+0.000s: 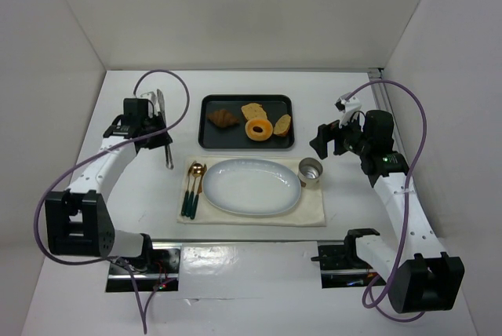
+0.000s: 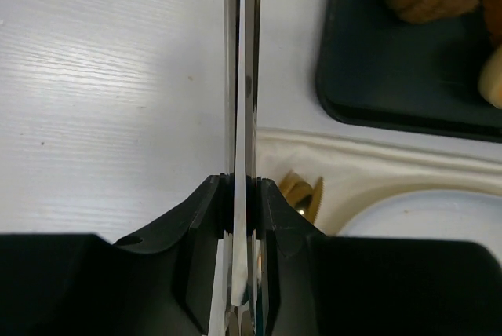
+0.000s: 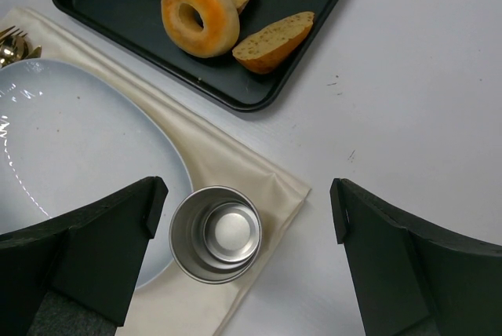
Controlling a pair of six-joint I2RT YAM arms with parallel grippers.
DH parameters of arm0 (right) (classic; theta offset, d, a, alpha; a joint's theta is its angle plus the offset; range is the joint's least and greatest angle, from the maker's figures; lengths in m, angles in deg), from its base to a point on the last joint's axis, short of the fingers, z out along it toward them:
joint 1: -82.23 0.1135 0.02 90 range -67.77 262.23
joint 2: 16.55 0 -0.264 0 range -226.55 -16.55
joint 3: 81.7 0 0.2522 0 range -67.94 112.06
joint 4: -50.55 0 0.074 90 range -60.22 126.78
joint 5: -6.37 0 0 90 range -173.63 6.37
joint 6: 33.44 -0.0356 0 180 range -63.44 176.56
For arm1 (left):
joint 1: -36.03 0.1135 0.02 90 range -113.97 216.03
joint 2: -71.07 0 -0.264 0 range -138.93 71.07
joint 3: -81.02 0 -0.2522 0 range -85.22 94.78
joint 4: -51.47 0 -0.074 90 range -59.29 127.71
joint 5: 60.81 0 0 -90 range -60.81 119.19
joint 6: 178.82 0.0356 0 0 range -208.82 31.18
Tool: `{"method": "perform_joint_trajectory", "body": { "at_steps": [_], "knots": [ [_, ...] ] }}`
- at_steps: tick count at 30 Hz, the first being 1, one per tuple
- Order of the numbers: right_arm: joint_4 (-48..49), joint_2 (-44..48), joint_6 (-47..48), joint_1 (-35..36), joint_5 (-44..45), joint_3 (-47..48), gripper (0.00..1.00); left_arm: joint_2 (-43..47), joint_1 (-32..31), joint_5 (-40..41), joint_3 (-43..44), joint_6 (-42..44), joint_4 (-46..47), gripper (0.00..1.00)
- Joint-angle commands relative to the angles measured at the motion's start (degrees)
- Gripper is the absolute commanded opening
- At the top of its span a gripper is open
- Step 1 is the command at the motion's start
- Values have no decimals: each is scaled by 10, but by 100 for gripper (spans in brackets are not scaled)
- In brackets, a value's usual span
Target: Place the bread
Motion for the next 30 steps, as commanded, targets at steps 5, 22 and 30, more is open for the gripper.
{"method": "perform_joint_trajectory", "body": {
  "at_steps": [5,22,30],
  "knots": [
    [2,12,1,-1,0,-1,100,80,-42,-44,21,-7,-28,43],
    [2,17,1,-1,5,-1,100,127,-104,-63,61,9,-75,50],
    [2,17,1,-1,5,-1,100,107,-175,-40,95,9,-81,54]
  ]
}}
